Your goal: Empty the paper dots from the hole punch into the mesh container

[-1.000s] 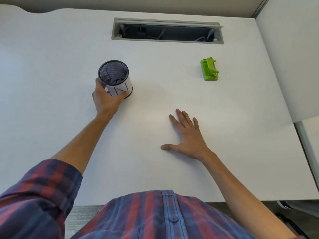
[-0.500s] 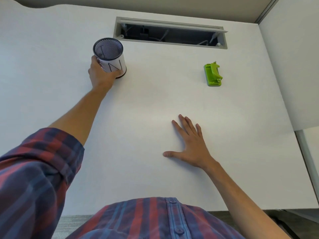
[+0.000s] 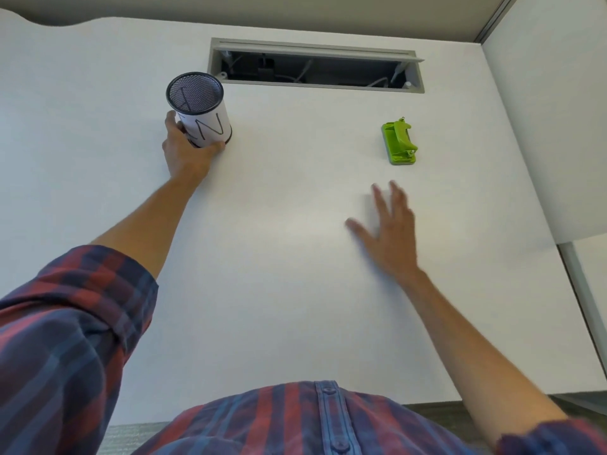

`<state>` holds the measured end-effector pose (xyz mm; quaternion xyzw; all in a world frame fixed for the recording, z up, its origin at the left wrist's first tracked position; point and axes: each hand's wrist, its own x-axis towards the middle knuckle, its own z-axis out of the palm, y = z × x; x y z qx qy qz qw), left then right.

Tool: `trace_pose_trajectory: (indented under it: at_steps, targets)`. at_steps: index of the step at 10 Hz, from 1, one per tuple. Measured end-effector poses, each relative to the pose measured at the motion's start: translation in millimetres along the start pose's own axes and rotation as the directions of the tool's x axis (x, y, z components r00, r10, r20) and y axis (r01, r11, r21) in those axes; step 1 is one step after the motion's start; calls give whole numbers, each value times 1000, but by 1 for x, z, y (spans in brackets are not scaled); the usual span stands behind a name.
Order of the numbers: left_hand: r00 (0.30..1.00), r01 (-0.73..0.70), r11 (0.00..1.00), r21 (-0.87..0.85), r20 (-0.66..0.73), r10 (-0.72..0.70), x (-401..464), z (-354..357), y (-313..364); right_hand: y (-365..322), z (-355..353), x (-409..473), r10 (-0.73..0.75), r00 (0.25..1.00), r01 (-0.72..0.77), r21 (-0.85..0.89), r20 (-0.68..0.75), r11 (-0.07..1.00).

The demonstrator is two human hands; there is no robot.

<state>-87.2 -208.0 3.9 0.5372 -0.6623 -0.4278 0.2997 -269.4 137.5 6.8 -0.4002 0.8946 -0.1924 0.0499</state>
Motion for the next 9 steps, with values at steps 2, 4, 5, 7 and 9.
trace_pose_trajectory:
  at_steps: [2,4,5,7,9]
  targets:
    - [999,-28,998,52,-30,29,0,4,0,35,-26,102,143,982,-135,77,-119,988]
    - [998,-5,996,85,-54,10,6,5,-3,34,-31,136,165,984,-164,20,-68,986]
    - [998,8,997,83,-67,-3,9,6,-3,35,-31,143,173,981,-173,6,-88,985]
    - [996,9,996,87,-86,-1,9,7,-1,44,-35,159,193,977,-194,1,-90,981]
    - [998,7,994,110,-68,1,5,4,3,41,-36,162,237,968,-234,45,-86,971]
